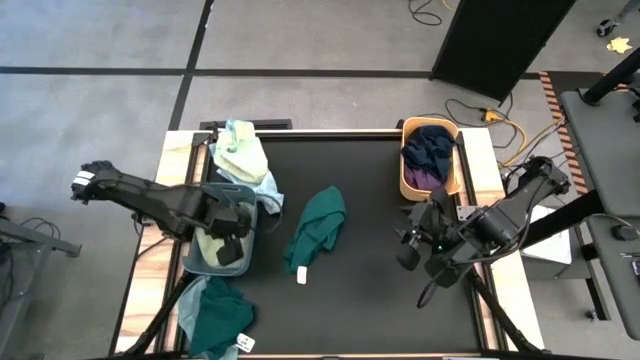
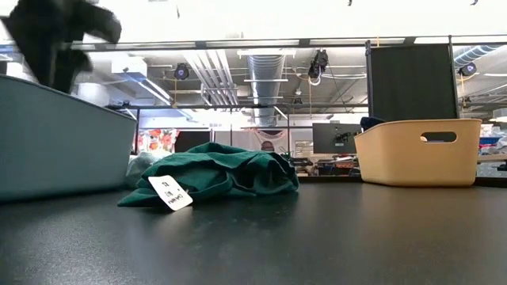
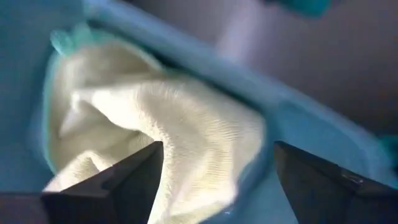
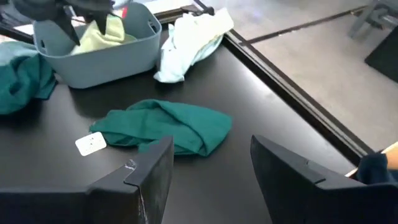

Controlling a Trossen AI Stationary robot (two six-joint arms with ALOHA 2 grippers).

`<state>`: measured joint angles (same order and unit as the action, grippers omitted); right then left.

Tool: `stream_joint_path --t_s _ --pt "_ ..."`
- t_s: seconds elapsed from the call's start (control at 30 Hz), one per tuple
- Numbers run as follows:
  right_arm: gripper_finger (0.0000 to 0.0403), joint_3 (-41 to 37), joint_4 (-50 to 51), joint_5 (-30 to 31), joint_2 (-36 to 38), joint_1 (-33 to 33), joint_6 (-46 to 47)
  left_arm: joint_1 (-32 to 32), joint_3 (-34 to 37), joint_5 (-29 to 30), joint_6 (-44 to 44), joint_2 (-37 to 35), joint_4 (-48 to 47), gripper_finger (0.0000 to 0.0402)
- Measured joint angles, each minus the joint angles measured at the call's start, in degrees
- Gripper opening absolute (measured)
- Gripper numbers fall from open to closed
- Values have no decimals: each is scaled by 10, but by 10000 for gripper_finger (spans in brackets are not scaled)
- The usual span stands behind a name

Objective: Sort towels by color in basket
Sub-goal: Put the light yellow towel into the blue bin

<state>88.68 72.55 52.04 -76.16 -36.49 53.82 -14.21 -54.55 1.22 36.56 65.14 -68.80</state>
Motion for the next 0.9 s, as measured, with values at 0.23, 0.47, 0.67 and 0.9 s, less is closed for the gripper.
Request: stream_joint_path --t_s 0.23,0.47,0.67,0.9 --pt "205 37 0 -15 0 0 -80 64 -121 117 50 0 -15 293" --pt "206 51 0 -16 1 0 -165 240 -158 158 71 4 42 293" --pt "206 51 1 -15 7 0 -189 421 -153 152 72 43 45 290" --pt "206 51 1 0 8 11 -167 580 -153 89 -42 145 74 290"
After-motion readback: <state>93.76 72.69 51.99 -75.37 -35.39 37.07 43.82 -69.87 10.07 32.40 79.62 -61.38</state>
